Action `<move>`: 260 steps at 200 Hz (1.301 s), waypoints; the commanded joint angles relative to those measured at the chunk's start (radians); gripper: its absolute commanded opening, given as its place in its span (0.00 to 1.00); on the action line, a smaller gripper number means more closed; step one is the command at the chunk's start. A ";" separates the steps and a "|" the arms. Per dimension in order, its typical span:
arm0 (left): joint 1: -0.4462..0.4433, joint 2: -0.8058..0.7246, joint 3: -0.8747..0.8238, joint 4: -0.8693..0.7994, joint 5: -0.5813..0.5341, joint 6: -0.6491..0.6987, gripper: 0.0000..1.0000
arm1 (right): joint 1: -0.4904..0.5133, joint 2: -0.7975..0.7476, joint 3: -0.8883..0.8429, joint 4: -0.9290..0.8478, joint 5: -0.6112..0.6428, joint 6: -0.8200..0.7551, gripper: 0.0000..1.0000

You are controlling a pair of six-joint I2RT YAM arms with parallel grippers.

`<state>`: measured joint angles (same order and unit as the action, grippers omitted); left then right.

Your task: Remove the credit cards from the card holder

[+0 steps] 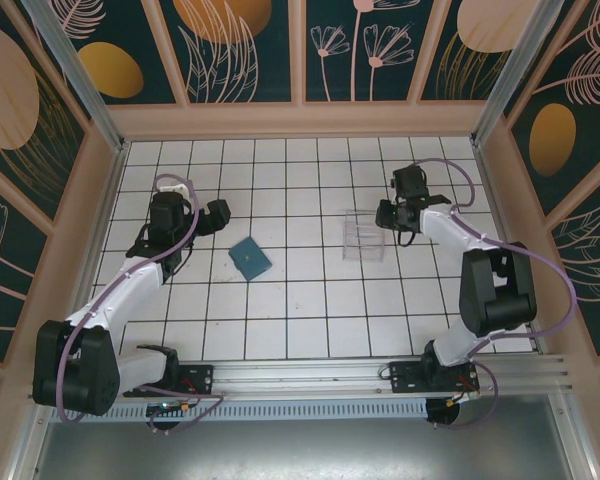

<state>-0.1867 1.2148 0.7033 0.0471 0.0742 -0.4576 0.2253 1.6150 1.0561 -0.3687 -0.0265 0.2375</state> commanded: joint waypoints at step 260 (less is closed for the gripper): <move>-0.109 0.492 0.224 -0.206 0.226 0.077 0.75 | 0.292 0.348 0.426 -0.125 0.102 0.230 0.20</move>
<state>-0.2703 1.6638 0.8848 -0.1131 0.2733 -0.3996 0.5129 1.9537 1.4406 -0.4545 0.0422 0.4320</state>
